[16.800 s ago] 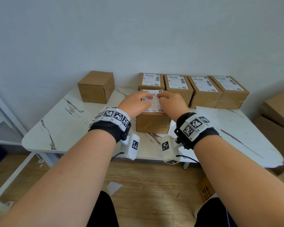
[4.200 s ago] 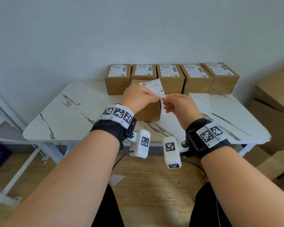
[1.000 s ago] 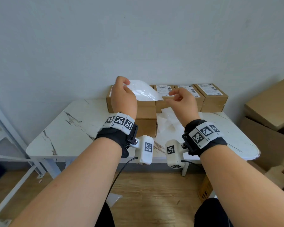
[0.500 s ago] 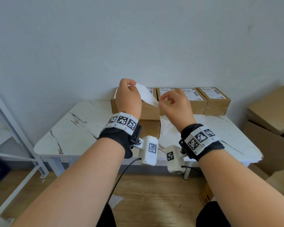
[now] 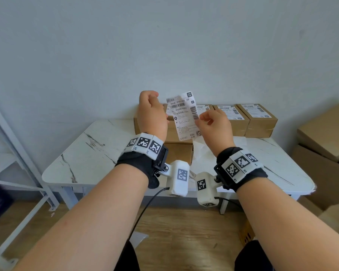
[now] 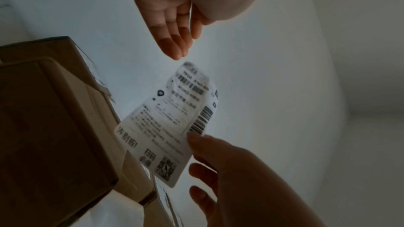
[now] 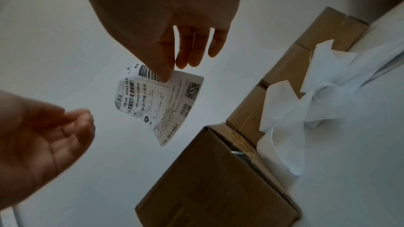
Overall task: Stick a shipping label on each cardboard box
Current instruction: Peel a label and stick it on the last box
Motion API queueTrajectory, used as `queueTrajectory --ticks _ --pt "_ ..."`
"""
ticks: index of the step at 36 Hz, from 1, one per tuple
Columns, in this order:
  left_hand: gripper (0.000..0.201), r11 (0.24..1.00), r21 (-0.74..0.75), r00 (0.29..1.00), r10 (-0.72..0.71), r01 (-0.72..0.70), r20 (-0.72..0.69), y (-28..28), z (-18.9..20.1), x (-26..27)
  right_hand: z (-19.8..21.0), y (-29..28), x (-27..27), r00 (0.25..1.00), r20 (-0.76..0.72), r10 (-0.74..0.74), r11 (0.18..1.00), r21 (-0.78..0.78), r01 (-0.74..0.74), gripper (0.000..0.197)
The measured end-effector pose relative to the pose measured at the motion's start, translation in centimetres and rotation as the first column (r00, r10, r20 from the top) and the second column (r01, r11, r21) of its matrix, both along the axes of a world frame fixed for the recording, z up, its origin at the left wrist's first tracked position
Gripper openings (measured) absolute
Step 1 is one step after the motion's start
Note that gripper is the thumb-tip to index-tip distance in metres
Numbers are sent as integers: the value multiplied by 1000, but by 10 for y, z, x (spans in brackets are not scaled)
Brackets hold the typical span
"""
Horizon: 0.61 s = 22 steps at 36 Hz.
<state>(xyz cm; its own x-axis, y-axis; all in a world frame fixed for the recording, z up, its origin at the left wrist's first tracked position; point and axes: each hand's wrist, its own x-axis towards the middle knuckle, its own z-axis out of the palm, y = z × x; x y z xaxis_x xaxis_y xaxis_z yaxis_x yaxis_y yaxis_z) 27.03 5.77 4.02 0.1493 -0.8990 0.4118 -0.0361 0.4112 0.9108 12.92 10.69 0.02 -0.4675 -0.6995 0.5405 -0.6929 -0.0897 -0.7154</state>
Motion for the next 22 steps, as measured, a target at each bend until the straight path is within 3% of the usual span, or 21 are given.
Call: queueTrajectory --ticks 5,10,13,17,20,22 --pt "15 999 44 987 -31 24 159 -7 -11 6 9 6 2 970 217 107 994 -28 -103 17" --pt "32 975 117 934 -215 189 286 -2 -21 4 14 5 4 907 390 160 987 -55 -151 20" --pt "31 958 161 911 -278 239 303 -2 -23 4 16 3 5 879 437 191 981 -53 -186 18" --pt "34 965 128 891 -259 227 373 -6 -21 5 14 0 6 845 484 226 972 -62 -224 21" --pt "37 961 161 885 -271 226 378 -12 -20 5 12 -5 10 853 482 200 978 -42 -206 3" --pt "37 960 172 887 -271 220 374 -16 -21 6 10 -10 12 853 493 171 984 -39 -175 22"
